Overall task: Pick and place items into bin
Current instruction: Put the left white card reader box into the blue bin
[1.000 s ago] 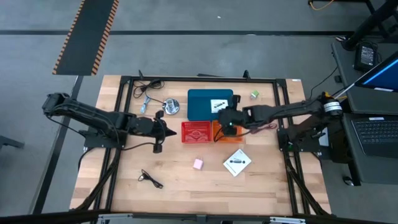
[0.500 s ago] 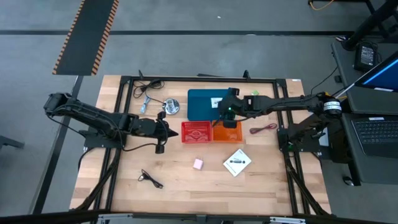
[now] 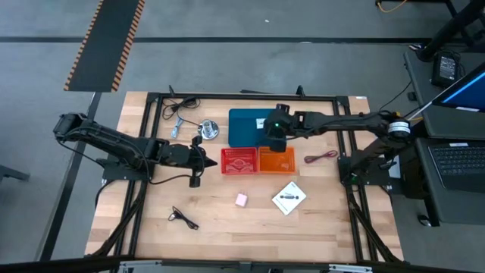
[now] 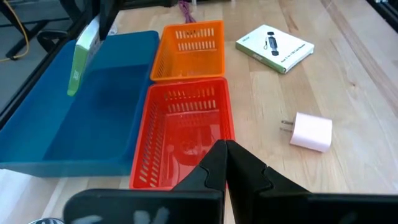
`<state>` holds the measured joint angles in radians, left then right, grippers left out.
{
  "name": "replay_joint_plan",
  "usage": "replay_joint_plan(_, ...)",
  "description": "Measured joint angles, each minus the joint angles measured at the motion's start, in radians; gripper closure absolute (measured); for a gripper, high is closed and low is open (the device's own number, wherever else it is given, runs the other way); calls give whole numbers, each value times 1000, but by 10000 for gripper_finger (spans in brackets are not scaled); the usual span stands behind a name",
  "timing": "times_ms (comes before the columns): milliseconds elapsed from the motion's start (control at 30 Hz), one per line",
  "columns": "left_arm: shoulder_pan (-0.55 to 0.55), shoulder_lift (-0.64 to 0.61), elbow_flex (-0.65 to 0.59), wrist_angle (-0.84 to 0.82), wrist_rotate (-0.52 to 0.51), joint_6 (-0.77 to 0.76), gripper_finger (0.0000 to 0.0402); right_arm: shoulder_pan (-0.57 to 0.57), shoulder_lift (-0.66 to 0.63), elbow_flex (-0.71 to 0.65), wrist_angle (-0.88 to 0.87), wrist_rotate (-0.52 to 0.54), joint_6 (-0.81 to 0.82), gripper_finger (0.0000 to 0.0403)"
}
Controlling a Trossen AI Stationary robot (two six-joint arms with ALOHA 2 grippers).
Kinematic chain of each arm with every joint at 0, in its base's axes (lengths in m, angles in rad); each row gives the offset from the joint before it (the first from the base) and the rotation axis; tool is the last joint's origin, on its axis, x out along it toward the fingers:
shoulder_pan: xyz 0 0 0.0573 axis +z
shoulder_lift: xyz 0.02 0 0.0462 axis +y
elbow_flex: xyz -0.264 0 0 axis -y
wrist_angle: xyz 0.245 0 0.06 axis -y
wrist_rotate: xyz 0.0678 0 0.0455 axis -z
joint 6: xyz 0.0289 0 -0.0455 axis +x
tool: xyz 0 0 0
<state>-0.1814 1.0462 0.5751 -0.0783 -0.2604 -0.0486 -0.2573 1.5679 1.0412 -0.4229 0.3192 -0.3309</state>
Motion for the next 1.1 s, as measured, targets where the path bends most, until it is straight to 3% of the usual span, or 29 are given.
replay_joint_plan(1100,0,0,0,0,0,-1,400,-101,55,0,-27,-69,-72,391)
